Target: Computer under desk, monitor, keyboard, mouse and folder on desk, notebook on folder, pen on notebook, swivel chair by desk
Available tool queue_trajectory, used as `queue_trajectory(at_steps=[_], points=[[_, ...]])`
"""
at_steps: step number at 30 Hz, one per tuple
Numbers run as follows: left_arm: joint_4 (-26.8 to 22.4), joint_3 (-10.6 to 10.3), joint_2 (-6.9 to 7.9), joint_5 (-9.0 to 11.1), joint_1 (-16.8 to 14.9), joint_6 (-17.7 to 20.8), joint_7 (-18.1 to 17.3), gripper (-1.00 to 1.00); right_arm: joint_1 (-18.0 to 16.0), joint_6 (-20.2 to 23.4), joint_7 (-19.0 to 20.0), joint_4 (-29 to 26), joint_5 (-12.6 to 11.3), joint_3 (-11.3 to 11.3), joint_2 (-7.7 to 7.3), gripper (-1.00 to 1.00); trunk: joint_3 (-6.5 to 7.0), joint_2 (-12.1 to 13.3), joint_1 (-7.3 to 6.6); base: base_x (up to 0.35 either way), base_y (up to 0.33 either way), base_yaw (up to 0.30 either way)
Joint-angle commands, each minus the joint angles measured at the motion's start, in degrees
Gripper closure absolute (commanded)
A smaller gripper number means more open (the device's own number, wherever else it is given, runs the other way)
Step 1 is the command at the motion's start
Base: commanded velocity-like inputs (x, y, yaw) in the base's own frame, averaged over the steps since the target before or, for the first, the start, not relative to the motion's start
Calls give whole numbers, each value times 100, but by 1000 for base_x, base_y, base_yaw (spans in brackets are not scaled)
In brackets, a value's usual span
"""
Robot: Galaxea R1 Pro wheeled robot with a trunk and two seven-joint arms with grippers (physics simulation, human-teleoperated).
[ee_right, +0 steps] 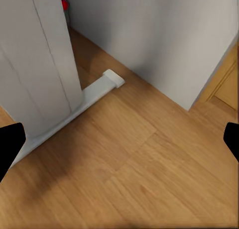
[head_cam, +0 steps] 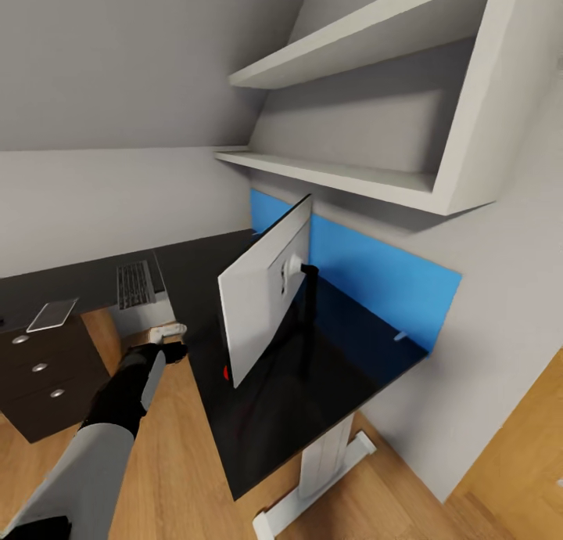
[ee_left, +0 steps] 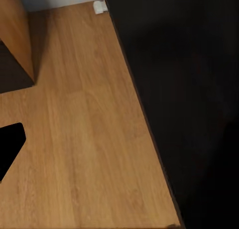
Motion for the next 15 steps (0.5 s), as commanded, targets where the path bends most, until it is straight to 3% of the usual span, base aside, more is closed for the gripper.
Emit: queue_trajectory(at_steps=[1,6,15], points=[[231,3,3,23,-179,42,52,-100,-7,-23,11,11,-33,10,1,-100,-7,-5,0,0,0,-126],[628,21,0,34,-452,23,67,-100,-7,-24,16,11,-33,10,-5,-100,-7,-5,0,0,0,-68],[749,45,-34,47,-519,-330,61,-100,-7,-25,24,8,-11,10,-12,-100,-7,-5,0,0,0,-10]])
